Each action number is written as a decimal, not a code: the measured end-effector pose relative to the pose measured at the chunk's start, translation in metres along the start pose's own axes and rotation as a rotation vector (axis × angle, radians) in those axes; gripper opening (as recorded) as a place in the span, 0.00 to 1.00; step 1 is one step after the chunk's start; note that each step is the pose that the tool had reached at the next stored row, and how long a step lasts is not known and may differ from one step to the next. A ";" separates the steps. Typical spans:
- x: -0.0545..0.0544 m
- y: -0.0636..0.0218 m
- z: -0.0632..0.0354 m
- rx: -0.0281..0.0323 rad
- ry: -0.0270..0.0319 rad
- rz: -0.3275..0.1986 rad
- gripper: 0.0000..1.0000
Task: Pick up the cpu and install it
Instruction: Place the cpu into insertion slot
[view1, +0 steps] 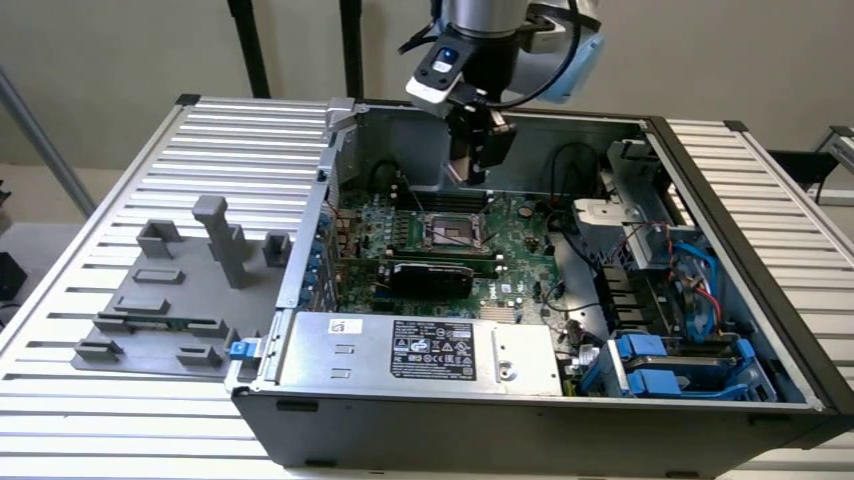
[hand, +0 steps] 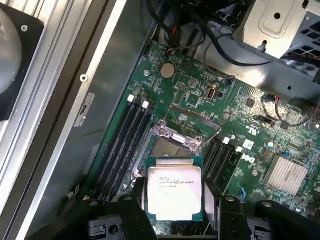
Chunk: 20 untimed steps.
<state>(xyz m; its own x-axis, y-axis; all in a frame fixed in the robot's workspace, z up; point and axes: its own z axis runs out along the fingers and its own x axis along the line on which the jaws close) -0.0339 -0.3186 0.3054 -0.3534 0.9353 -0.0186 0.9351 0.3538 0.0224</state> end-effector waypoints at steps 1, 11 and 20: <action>0.000 -0.0001 0.0012 0.0005 -0.0005 0.019 0.55; 0.000 -0.0003 0.0127 0.0038 -0.0045 0.201 0.55; 0.000 -0.0005 0.0234 0.0068 -0.0081 0.364 0.55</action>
<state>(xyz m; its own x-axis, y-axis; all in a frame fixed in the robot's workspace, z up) -0.0339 -0.3187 0.2820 0.0029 0.9998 -0.0186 0.9997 -0.0025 0.0223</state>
